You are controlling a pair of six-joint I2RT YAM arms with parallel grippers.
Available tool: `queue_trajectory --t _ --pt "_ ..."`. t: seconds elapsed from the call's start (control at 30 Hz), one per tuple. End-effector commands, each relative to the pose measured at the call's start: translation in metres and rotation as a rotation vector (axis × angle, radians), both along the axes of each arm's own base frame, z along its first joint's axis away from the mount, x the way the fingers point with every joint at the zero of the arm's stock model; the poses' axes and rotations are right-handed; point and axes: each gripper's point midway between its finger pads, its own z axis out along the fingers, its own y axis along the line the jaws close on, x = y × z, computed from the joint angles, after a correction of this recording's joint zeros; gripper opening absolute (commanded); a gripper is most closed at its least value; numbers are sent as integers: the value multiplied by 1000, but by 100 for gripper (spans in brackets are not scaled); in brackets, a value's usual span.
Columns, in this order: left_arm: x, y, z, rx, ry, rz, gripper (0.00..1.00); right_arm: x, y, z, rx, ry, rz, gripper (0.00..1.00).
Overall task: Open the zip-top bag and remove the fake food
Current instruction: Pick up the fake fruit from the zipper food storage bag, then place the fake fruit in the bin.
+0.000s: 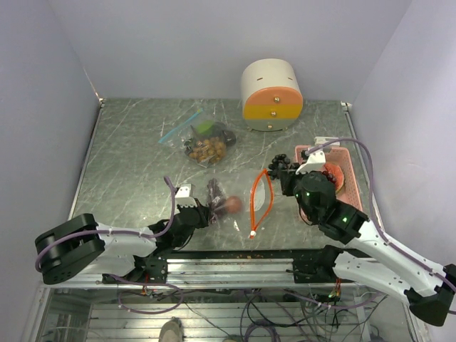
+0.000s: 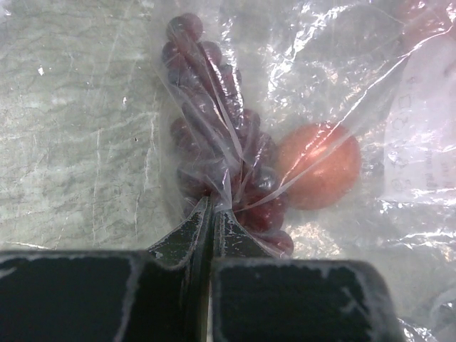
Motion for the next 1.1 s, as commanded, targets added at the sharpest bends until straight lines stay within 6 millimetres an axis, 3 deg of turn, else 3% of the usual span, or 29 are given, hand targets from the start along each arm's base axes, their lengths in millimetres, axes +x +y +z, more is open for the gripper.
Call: queue_trajectory --t 0.0,0.2,0.33,0.57,0.6,0.67,0.7,0.73,0.83,0.93,1.07 --pt "2 -4 -1 -1 6 -3 10 12 -65 -10 -176 32 -324 0" --pt "2 -7 -3 2 9 -12 10 12 -120 -1 -194 18 -650 0" --pt "2 -7 -4 5 10 -11 10 12 -141 4 -181 2 -740 0" --pt "2 -6 -4 3 9 -11 10 13 -172 -12 -206 47 -887 2" --pt "2 -7 -5 5 11 -13 10 13 -174 -14 -203 56 -903 8" --pt "2 -7 -5 6 12 -17 10 14 -177 -17 -211 66 -924 39" --pt "2 -7 -5 7 11 -15 10 14 -177 -18 -220 71 -923 55" --pt "2 -6 -5 8 11 -14 11 15 -176 -18 -222 74 -916 63" --pt "2 -7 -5 4 10 -14 10 21 -168 -17 -216 72 -865 77" --pt "2 -8 -6 5 13 -16 11 30 -149 -22 -178 79 -742 77" --pt "3 -10 -6 2 13 -19 10 42 -80 -46 -9 143 -405 61"
